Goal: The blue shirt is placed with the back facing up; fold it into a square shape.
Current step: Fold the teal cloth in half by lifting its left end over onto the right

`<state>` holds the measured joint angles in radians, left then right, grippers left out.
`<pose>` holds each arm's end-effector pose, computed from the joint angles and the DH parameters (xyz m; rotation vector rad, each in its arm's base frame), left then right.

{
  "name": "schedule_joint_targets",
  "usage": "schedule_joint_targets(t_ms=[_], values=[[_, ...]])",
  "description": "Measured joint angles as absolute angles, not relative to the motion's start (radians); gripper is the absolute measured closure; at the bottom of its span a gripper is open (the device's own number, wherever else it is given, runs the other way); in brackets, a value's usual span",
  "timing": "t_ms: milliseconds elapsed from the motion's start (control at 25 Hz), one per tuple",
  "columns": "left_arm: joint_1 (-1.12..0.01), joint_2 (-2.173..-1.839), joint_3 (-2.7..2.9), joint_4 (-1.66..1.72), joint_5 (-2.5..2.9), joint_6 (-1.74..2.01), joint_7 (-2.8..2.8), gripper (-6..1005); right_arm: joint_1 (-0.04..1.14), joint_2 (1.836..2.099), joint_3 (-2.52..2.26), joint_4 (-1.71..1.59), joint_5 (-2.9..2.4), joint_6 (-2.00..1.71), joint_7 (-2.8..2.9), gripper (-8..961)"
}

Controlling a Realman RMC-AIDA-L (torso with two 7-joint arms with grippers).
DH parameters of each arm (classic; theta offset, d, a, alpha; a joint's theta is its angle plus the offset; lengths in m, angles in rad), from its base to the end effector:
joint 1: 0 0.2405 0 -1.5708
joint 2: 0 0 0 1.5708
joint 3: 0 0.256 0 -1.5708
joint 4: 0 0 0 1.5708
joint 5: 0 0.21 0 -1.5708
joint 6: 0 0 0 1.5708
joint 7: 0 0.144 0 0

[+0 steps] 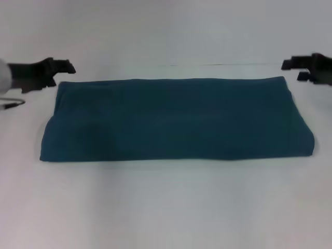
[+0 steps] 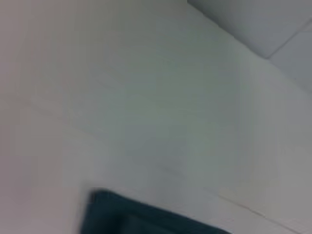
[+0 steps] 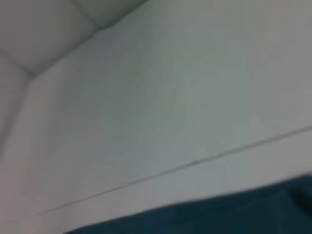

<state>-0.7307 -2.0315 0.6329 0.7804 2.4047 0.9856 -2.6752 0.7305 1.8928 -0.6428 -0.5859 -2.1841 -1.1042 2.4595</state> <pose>-0.2726 0.4432 0.0662 -1.7325 -1.6828 -0.5414 0.2815 0.4378 0.0828 -1.9043 1.6755 0.6071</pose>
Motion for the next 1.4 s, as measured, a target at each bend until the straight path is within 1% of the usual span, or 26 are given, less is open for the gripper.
schedule_joint_targets(t_ms=[80, 200, 320, 440, 560, 760, 880, 1400], values=[[-0.662, -2.028, 0.633, 0.824, 2.302, 1.089, -2.656, 428, 0.660, 1.892, -0.619, -0.597, -2.073, -1.220, 2.412, 282], [-0.576, -2.014, 0.615, 0.842, 2.185, 1.216, -2.651, 285, 0.553, 1.892, -0.592, -0.592, -1.944, -1.380, 2.350, 273], [-0.522, -2.017, 0.547, 0.835, 2.147, 1.300, -2.647, 218, 0.461, 1.899, -0.564, -0.585, -1.881, -1.495, 2.295, 267], [-0.474, -2.024, 0.436, 0.801, 2.137, 1.393, -2.646, 150, 0.406, 1.903, -0.538, -0.564, -1.863, -1.567, 2.242, 268], [-0.444, -2.025, 0.371, 0.767, 2.132, 1.435, -2.649, 151, 0.375, 1.904, -0.536, -0.541, -1.869, -1.625, 2.188, 268], [-0.400, -2.031, 0.305, 0.733, 2.140, 1.442, -2.677, 153, 0.368, 1.904, -0.541, -0.530, -1.883, -1.670, 2.141, 269], [-0.385, -2.038, 0.300, 0.716, 2.141, 1.412, -2.695, 154, 0.372, 1.909, -0.546, -0.530, -1.883, -1.676, 2.124, 269], [-0.392, -2.053, 0.328, 0.625, 2.153, 1.283, -2.709, 159, 0.396, 1.915, -0.558, -0.529, -1.912, -1.669, 2.112, 271]])
